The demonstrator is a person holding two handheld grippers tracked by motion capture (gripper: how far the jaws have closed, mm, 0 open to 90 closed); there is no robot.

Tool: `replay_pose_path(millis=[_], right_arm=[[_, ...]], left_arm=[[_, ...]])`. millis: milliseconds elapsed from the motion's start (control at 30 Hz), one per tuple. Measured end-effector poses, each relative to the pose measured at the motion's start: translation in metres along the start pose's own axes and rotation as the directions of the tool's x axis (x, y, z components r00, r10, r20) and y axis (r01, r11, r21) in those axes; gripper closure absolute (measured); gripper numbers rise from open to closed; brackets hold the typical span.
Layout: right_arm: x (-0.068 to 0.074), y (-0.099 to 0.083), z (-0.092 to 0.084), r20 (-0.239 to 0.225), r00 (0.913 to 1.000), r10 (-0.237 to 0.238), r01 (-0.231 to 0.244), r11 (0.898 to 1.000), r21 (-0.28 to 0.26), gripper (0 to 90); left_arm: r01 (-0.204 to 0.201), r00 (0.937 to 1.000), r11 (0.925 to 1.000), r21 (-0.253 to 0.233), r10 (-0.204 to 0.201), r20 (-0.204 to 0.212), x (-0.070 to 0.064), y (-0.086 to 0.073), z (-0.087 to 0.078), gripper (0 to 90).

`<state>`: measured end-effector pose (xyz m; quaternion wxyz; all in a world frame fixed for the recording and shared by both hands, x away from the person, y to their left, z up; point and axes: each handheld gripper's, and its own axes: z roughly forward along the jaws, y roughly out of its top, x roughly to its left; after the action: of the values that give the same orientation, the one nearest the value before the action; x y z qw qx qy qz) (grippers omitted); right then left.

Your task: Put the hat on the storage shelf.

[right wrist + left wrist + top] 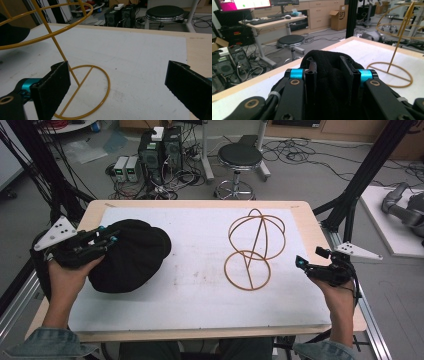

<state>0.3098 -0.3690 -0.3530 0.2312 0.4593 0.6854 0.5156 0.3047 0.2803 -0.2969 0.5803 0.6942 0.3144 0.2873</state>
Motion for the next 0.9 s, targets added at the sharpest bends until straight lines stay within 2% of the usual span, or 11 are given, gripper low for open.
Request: replay_pose_path(millis=[200,367,533,567,900], right_arm=[[-0.001,0.000,-0.001,0.000,1.0000,0.009,-0.009,1.000,0.001,5.9],[-0.001,0.001,0.000,-0.006,1.0000,-0.001,0.001,1.000,-0.007,5.9],[0.001,0.001,0.002,-0.011,0.9999,0.000,0.000,1.000,-0.003,5.9],[0.001,0.001,0.002,-0.011,0.9999,-0.003,0.003,1.000,-0.002,5.9],[0.001,0.000,0.003,-0.019,0.9998,-0.004,0.004,1.000,0.001,5.9]], left_arm=[[-0.006,0.9996,0.9998,-0.017,0.007,0.029,0.003,0.020,0.006,68.6],[-0.019,0.9989,0.9993,-0.033,0.020,0.043,0.003,0.038,0.010,68.6],[-0.041,0.9970,0.9976,-0.056,0.044,0.063,0.001,0.059,0.016,68.5],[-0.049,0.9960,0.9967,-0.065,0.053,0.072,0.000,0.068,0.019,68.6],[-0.031,0.9929,0.9911,-0.130,0.045,0.110,-0.002,0.096,0.034,68.5]])
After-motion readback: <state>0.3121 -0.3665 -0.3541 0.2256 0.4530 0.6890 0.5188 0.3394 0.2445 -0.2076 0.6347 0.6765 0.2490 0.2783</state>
